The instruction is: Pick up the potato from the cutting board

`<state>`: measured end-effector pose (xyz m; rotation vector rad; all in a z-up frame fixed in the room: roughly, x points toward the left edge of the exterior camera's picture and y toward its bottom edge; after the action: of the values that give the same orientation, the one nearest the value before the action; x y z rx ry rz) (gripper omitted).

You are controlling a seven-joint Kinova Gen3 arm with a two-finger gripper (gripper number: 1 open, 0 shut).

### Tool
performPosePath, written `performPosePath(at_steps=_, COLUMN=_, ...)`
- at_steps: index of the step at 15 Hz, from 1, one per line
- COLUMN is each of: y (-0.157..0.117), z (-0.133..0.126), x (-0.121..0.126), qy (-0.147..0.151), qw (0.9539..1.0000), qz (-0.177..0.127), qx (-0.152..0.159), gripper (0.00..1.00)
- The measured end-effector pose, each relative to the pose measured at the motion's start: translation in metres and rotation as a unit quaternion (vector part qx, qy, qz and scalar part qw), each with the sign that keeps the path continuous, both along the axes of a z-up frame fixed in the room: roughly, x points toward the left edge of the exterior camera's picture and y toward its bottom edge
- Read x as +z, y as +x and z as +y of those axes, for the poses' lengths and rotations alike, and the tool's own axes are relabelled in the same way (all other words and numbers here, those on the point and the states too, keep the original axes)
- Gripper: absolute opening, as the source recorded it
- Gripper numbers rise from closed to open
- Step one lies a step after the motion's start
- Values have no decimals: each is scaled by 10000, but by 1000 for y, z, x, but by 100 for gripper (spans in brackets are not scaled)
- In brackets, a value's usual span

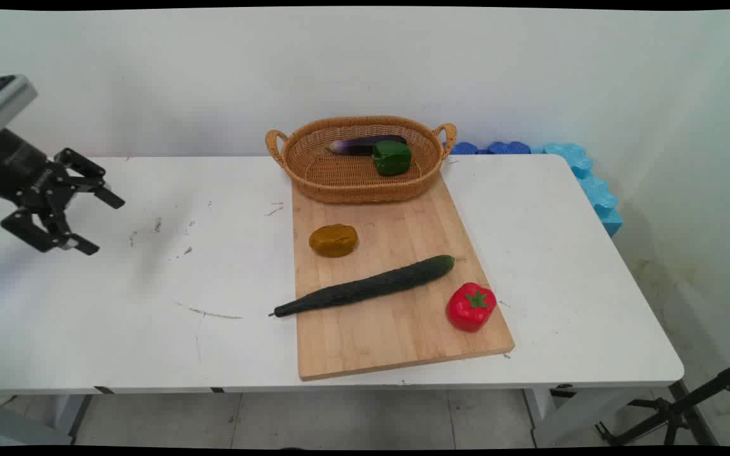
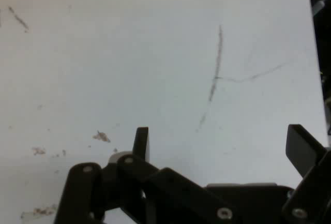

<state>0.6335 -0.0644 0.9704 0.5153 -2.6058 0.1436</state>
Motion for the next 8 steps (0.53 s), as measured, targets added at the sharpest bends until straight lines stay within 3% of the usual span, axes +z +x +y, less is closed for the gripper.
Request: performPosePath(at_steps=8, y=-45, z=-29, x=-14, qy=-55, qw=9993, qz=-109, qx=357, gripper=100)
